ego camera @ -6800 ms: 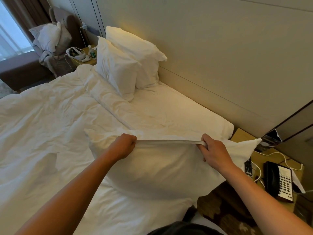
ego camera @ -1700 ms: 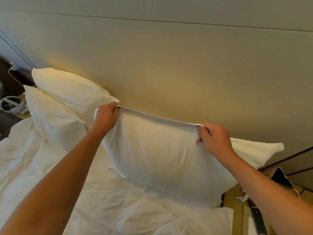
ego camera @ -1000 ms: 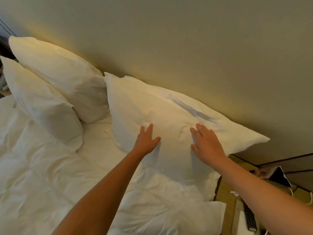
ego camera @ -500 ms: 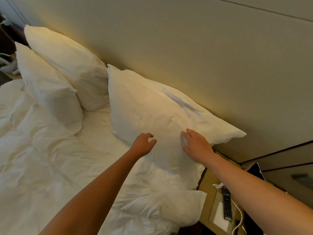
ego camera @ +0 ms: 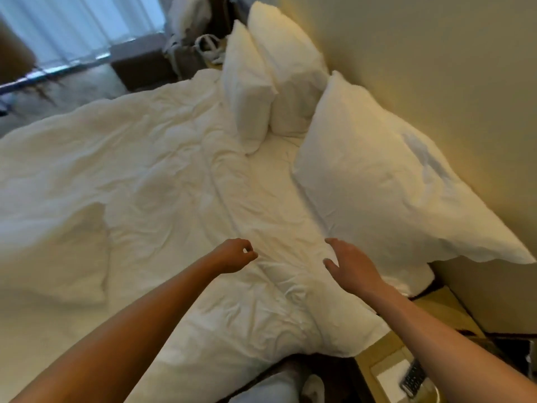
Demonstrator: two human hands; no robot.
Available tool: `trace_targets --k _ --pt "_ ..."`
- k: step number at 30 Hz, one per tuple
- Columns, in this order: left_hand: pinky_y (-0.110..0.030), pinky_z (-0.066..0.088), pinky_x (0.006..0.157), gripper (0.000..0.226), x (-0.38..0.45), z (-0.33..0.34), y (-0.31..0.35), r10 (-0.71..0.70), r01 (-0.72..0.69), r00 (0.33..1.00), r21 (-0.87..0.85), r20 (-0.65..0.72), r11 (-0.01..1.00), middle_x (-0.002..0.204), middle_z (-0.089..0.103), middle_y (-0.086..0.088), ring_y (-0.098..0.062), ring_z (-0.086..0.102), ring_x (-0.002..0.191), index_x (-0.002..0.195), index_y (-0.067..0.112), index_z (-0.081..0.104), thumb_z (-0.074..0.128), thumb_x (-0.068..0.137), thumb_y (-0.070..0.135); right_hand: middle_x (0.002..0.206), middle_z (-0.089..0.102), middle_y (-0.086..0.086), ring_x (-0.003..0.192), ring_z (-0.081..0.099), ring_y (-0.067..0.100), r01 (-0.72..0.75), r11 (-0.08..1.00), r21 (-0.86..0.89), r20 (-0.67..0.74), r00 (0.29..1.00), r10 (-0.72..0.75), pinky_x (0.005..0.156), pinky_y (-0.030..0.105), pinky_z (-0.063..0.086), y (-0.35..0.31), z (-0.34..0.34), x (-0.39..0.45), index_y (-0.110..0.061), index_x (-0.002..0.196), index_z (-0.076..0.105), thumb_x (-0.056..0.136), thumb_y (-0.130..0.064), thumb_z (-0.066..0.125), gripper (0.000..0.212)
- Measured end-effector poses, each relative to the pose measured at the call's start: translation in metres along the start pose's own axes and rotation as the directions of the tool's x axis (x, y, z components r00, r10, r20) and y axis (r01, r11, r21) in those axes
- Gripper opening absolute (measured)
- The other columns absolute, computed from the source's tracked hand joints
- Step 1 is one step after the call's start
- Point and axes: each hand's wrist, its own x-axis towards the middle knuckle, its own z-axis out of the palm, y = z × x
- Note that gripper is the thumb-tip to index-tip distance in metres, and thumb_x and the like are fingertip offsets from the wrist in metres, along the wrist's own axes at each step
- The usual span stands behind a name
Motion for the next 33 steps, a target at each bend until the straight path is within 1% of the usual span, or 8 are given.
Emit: trace_targets --k 3,8,12,17,21,27,30,33 --pt "-0.037 0.049 0.096 0.044 -0.054 0.012 -0.069 -0.146 0.145 0.989 -0.03 -0.023 0.989 0.132 0.064 -0.008 -0.026 0.061 0.118 0.127 0.018 0.065 0.053 0.1 0.05 0.149 0.057 0.003 0.134 0.054 0.027 0.094 0.995 0.035 0.058 0.994 -0.096 0.107 0.043 0.048 -0.047 0.037 -0.008 -0.028 0.156 0.038 0.103 -0.044 0.054 0.057" --pt "-0.035 0.048 0.093 0.042 -0.134 0.027 -0.171 -0.31 0.302 0.949 -0.118 -0.059 0.946 0.132 0.065 -0.007 -0.025 0.061 0.117 0.126 0.018 0.066 0.054 0.099 0.048 0.15 0.056 0.004 0.134 0.055 0.027 0.254 0.967 0.036 0.139 0.956 -0.257 0.107 0.042 0.048 -0.136 0.086 -0.02 -0.028 0.156 0.038 0.103 -0.044 0.055 0.058" --pt "-0.034 0.049 0.09 0.04 -0.188 0.032 -0.246 -0.401 0.367 0.912 -0.26 -0.091 0.893 0.13 0.065 -0.007 -0.024 0.062 0.113 0.123 0.018 0.067 0.055 0.099 0.048 0.148 0.057 0.005 0.135 0.054 0.026 0.355 0.935 0.026 0.175 0.919 -0.354 0.107 0.041 0.047 -0.222 0.116 -0.019 -0.027 0.156 0.039 0.102 -0.043 0.057 0.059" --pt "-0.038 0.053 0.092 0.039 -0.228 0.029 -0.359 -0.494 0.412 0.862 -0.412 -0.112 0.813 0.126 0.066 -0.005 -0.022 0.063 0.106 0.119 0.021 0.067 0.056 0.097 0.051 0.142 0.061 0.004 0.13 0.057 0.025 0.456 0.89 -0.008 0.209 0.871 -0.444 0.098 0.038 0.049 -0.341 0.168 -0.006 -0.026 0.154 0.041 0.102 -0.043 0.058 0.057" --pt "-0.041 0.054 0.093 0.039 -0.234 0.018 -0.469 -0.545 0.427 0.831 -0.494 -0.116 0.757 0.124 0.066 -0.004 -0.022 0.063 0.105 0.118 0.021 0.066 0.054 0.097 0.052 0.141 0.061 0.003 0.131 0.056 0.024 0.497 0.867 -0.031 0.257 0.843 -0.473 0.099 0.038 0.049 -0.44 0.223 0.01 -0.026 0.152 0.042 0.101 -0.042 0.059 0.056" --pt "-0.038 0.055 0.089 0.038 -0.2 -0.021 -0.633 -0.609 0.436 0.781 -0.579 -0.137 0.689 0.12 0.068 -0.004 -0.021 0.064 0.098 0.118 0.021 0.065 0.053 0.096 0.05 0.144 0.058 0.006 0.134 0.053 0.025 0.54 0.834 -0.109 0.318 0.814 -0.486 0.103 0.039 0.049 -0.589 0.296 0.065 -0.022 0.154 0.041 0.102 -0.041 0.059 0.058" --pt "-0.037 0.052 0.092 0.046 -0.167 -0.048 -0.695 -0.628 0.428 0.761 -0.6 -0.165 0.676 0.131 0.065 -0.007 -0.025 0.063 0.112 0.131 0.019 0.061 0.052 0.097 0.048 0.145 0.057 0.007 0.136 0.052 0.026 0.556 0.82 -0.136 0.318 0.808 -0.495 0.104 0.04 0.049 -0.652 0.322 0.105 -0.021 0.154 0.04 0.102 -0.04 0.059 0.059" --pt "-0.043 0.045 0.107 0.055 -0.126 -0.072 -0.745 -0.613 0.394 0.753 -0.582 -0.239 0.711 0.146 0.052 -0.014 -0.032 0.048 0.134 0.145 0.017 0.051 0.053 0.098 0.045 0.146 0.056 0.008 0.136 0.051 0.027 0.556 0.813 -0.172 0.294 0.817 -0.497 0.105 0.042 0.049 -0.707 0.343 0.149 -0.022 0.154 0.04 0.101 -0.041 0.06 0.06"
